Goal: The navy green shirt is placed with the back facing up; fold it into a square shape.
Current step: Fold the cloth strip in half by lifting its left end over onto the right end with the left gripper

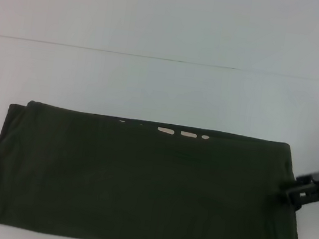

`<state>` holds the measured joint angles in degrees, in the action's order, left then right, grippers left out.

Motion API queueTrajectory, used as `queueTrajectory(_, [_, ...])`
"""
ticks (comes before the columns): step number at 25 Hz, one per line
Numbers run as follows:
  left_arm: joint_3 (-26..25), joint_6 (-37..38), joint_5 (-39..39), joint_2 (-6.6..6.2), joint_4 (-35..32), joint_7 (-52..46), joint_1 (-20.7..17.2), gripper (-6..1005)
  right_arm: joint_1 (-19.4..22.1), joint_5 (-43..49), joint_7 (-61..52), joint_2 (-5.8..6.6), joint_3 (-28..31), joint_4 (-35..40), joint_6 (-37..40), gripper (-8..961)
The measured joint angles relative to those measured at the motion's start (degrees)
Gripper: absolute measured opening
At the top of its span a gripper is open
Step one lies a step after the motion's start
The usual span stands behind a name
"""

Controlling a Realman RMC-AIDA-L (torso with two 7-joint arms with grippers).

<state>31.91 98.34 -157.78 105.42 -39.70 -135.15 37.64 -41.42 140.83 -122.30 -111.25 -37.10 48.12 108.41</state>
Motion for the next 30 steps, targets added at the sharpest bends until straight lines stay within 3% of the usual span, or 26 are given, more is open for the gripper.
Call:
queueTrajectory(3, [-0.1, -0.6, 0.1, 0.11, 0.0, -0.7, -0.1, 14, 0.1, -4.3, 6.6, -1.14, -0.2, -0.4, 0.1, 920])
queueTrajectory(10, [-1.8, -1.9, 0.6, 0.34, 0.0, -1.1, -0.7, 15, 0.3, -7.2, 27.1, -7.74, -0.5, -0.4, -1.8, 917])
queueTrajectory(12, [-2.8, -1.9, 0.6, 0.35, 0.0, -1.1, -0.7, 15, 0.5, -7.8, 33.0, -8.85, -0.8, -1.8, -4.4, 916])
queueTrajectory(21, [-3.9, -2.7, 0.3, 0.60, 0.2, -1.6, -1.0, 15, 2.5, -17.0, 57.2, -9.03, -1.8, -16.7, -16.8, 916])
queueTrajectory(30, [-3.9, -3.7, 0.5, 0.81, -1.1, -4.6, -1.6, 75, 2.6, -18.4, 59.4, -8.92, -3.6, -20.7, -21.4, 916])
